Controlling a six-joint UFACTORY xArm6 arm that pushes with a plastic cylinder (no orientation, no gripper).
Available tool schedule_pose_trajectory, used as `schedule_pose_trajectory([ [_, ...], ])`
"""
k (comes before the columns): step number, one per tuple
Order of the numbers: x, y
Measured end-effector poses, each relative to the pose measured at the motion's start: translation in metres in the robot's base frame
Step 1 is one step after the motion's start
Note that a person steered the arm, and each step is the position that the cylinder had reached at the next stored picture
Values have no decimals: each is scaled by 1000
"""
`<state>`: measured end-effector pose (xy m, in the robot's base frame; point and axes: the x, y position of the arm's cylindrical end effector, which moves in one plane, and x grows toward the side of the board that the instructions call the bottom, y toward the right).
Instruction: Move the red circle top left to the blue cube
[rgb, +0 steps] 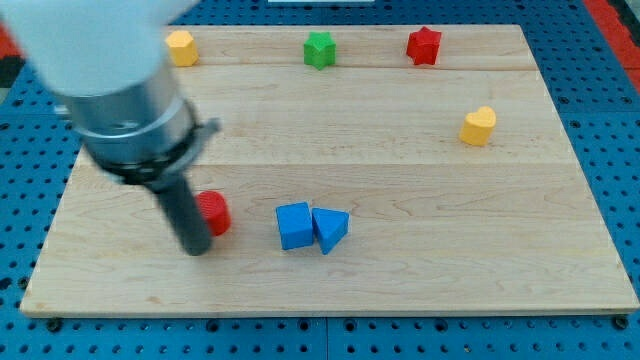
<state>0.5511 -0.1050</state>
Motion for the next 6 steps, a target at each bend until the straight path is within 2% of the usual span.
schedule_pose_trajectory([
  [1,0,1],
  [2,-10,-54],
  [3,-52,-26],
  [4,-53,8],
  [5,-63,8],
  [6,-114,79],
])
